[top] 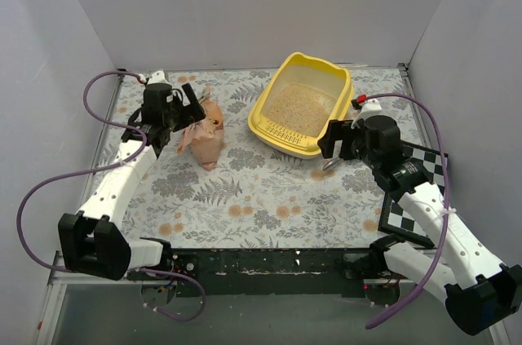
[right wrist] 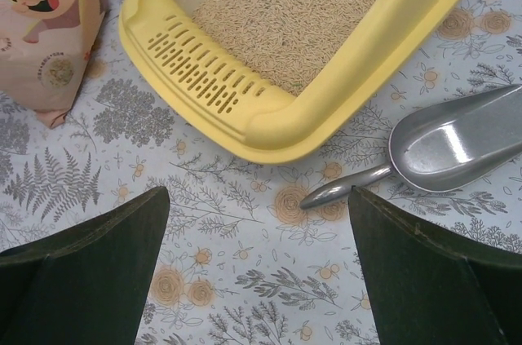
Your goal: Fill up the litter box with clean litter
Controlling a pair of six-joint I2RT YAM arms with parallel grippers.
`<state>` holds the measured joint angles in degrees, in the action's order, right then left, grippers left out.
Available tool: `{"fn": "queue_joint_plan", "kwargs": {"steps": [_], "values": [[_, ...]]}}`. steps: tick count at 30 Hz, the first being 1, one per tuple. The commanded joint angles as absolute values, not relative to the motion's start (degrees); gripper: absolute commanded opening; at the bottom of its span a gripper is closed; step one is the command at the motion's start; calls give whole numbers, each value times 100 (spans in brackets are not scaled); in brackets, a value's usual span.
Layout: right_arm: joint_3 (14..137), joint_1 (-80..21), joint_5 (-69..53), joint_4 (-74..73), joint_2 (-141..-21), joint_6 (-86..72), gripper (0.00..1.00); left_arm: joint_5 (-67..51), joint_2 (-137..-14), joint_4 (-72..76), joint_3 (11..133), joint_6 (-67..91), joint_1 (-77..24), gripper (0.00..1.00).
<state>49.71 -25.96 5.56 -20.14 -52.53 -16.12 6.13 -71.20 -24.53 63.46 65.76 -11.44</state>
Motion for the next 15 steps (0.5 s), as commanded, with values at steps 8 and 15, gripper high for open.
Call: {"fn": "queue_joint_plan", "kwargs": {"steps": [8,15], "values": [[4781,-2593,360,-1723,-4773,-1521,98,115,-7831,-2004,6065,6601,-1142,83],[4693,-2593,88,-1714,-4764,-1591,98,-149,-8191,-1837,5995,6293,-1160,30]]}}
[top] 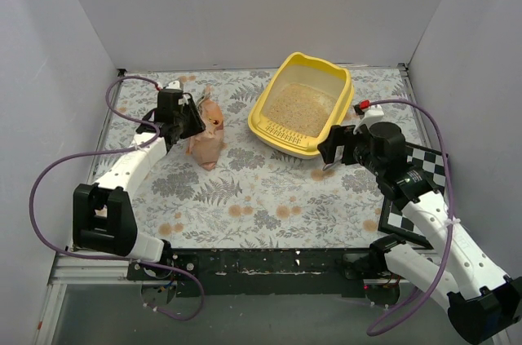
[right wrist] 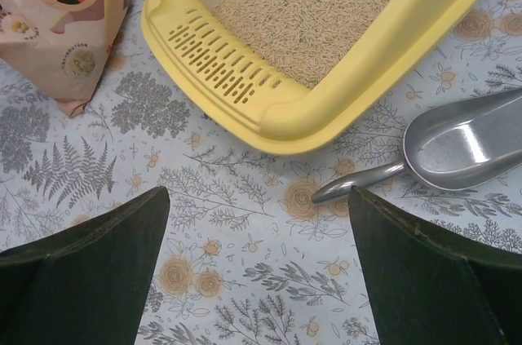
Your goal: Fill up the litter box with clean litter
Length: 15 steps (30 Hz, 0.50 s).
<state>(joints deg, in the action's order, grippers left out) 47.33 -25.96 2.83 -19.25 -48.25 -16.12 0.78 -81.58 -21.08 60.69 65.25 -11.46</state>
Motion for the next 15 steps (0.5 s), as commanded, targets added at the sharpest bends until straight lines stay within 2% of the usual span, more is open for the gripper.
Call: {"fn": "queue_joint_plan", "kwargs": {"steps": [1,2,7,11,15], "values": [[4685,-2593,53,-1714,-4755,-1591,98,-149,-8209,-1837,5994,6249,-1169,10],[4667,-2593,53,-1723,-4737,-1582,98,-141,-8252,-1846,6003,6153,-1178,0],[4667,-2593,53,-1784,-4658,-1547,98,-89,-8297,-1977,6021,5828,-1353,0],[4781,-2601,-121,-1907,-4693,-1494,98,281,-7964,-2293,6029,5275,-2028,0],[4974,-2593,-272,-2047,-4720,-1380,98,88,-7665,-2820,6152,5080,-2627,0]]}}
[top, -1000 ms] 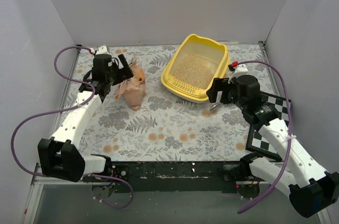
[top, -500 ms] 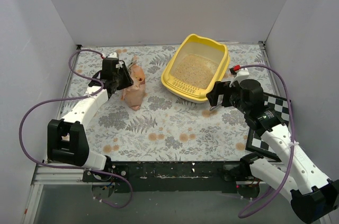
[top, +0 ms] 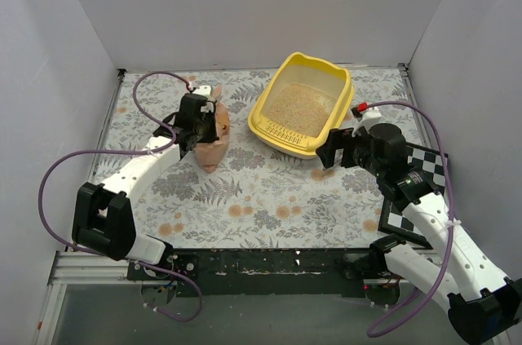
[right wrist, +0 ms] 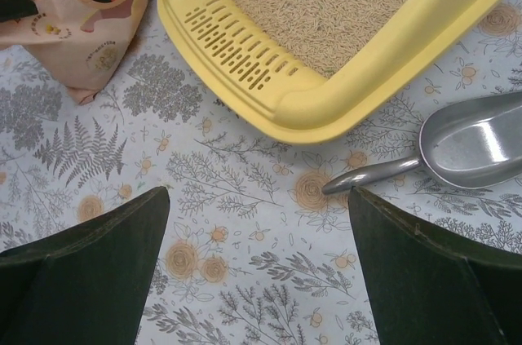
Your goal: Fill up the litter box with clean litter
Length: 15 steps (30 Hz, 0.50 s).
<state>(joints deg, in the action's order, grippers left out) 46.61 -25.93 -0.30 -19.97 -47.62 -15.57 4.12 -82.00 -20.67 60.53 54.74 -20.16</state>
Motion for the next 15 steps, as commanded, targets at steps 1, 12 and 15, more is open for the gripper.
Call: {"fn": "queue_joint_plan", "kwargs": {"steps": [1,12,15], "values": [[5027,-2593,-272,-2100,-4711,-1354,98,158,-7586,-2987,6178,5071,-2741,0],[5458,-2593,-395,-2364,-4491,-1406,98,546,-6285,-4789,6337,5168,-2988,0],[5598,-2593,-466,-2391,-4526,-1441,98,-200,-6003,-5080,6302,4914,-3015,0]]}}
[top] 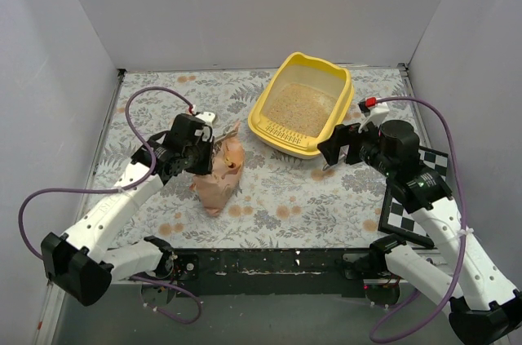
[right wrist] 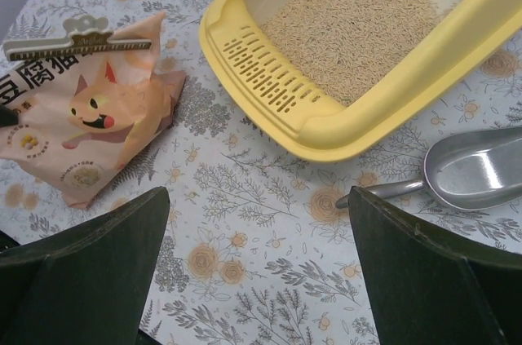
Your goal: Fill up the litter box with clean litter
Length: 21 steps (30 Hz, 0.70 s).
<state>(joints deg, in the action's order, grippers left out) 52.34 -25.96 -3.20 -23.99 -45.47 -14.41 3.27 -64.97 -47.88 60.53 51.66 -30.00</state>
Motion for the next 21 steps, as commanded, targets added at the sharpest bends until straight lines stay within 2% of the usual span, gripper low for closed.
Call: {"fn": "queue_joint_plan", "kwargs": {"steps": [1,6,11,15,21], "values": [[5625,-2593,-483,-2417,-4535,-1441,98,-324,-5968,-5045,6258,4817,-3049,0],[5757,-2593,-501,-2513,-4562,-1362,98,-1334,-5565,-4204,5978,4001,-3199,0],[5897,-2593,-554,-2619,-4562,-1239,98,-3100,-5791,-3244,5590,2956,-3330,0],[6082,-2593,-606,-2750,-4614,-1204,98,-3471,-6310,-3278,5818,2313,-3866,0],[6337,-2593,-431,-2979,-4685,-993,98,-3945,-6547,-3068,6458,1785,-4034,0]]}}
